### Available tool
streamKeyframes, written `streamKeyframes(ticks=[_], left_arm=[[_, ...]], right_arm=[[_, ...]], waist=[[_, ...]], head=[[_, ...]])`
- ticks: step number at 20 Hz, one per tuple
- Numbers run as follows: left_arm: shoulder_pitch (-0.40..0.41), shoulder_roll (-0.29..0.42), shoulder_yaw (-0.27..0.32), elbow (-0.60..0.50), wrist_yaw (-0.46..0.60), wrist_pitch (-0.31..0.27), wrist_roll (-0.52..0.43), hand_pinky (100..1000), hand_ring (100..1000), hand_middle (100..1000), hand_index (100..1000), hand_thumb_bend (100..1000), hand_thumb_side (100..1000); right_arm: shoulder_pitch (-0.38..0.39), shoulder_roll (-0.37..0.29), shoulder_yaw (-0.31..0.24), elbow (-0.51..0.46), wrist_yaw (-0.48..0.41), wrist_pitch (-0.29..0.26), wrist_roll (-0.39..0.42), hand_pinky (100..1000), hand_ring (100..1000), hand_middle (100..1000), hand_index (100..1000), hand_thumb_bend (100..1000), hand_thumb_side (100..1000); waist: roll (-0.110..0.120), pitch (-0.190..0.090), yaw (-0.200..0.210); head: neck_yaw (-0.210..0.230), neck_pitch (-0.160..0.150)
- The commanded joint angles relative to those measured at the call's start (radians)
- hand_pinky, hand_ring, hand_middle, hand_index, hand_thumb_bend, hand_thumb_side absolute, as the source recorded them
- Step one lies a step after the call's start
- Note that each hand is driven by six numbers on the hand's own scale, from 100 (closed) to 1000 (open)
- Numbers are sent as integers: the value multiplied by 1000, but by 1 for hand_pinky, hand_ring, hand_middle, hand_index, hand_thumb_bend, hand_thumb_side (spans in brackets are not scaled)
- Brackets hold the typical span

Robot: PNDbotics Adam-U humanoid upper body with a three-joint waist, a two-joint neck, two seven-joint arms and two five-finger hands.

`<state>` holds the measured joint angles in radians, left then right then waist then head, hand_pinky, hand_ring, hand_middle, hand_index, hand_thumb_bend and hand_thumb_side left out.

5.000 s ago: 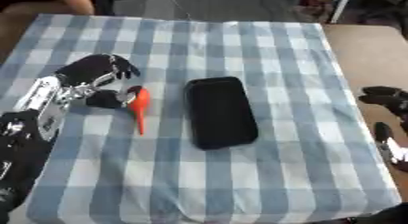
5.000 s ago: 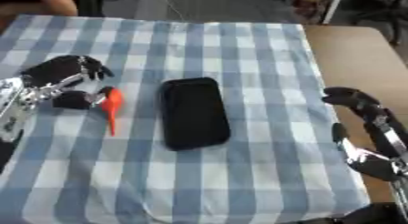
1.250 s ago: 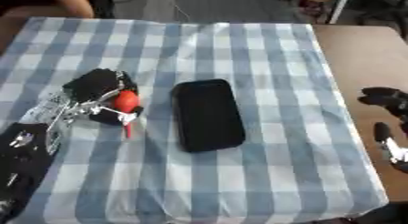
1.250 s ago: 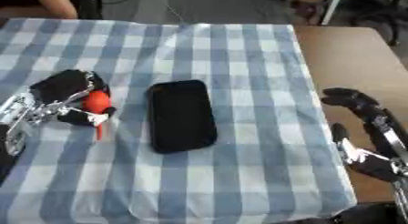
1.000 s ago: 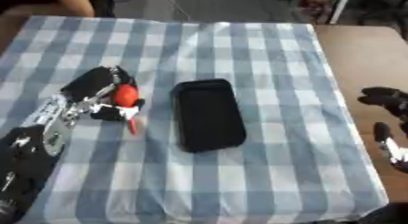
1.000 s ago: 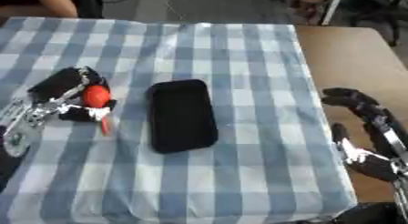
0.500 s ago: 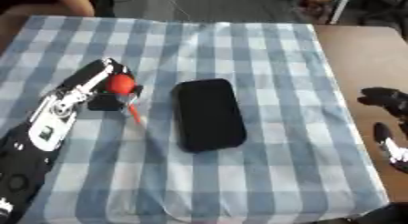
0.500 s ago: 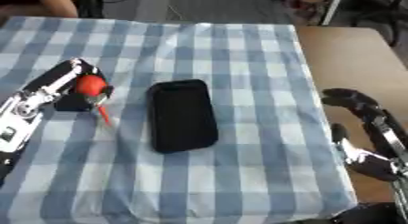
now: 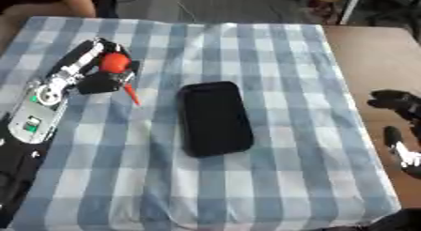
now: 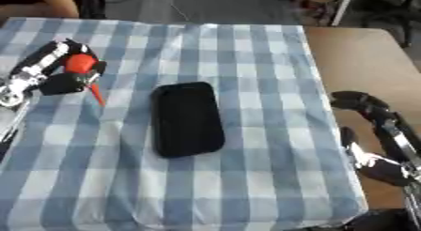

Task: Pick up objects on the table and place them in the box.

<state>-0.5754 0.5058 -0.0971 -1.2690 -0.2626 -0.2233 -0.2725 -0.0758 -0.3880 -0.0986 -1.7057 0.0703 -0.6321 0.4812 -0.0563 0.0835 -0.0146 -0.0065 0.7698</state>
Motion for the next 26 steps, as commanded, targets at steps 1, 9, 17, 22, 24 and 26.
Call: streamKeyframes(ticks=[1,9,17,22,24,26], left_arm=[[-25,17,8,-32,48,31,-28,100,100,100,180,100,487],[-66,-22,-7,-28,92,65,-77,100,100,100,178,100,499],[-129,-76,-52,-11,88,57,-119,100,100,100,180,100,492],[-179,-115,-93,22,46,14,-137,100,100,100,186,100,473],[-197,-131,-109,36,16,-15,-137,100,100,100,189,100,459],[-211,-141,-125,46,-19,-50,-128,100,100,100,193,100,449]], right_arm=[[-3,-25,-11,-13,-1,-275,271,836,807,845,838,100,410],[-3,-24,-10,-13,-3,-275,274,836,807,845,838,100,410],[-5,-22,-6,-14,-6,-275,278,836,807,845,838,100,409],[-8,-20,-2,-14,-11,-275,283,836,807,845,838,100,409],[-9,-19,-1,-15,-13,-275,285,836,807,845,838,100,409],[-10,-19,0,-15,-14,-275,287,836,807,845,838,100,410]], waist=[[3,-13,0],[2,-12,-3],[2,-16,-9],[1,-16,-14],[0,-15,-17],[0,-15,-19]], head=[[-7,0],[-6,0],[1,0],[8,0],[12,0],[14,0]])
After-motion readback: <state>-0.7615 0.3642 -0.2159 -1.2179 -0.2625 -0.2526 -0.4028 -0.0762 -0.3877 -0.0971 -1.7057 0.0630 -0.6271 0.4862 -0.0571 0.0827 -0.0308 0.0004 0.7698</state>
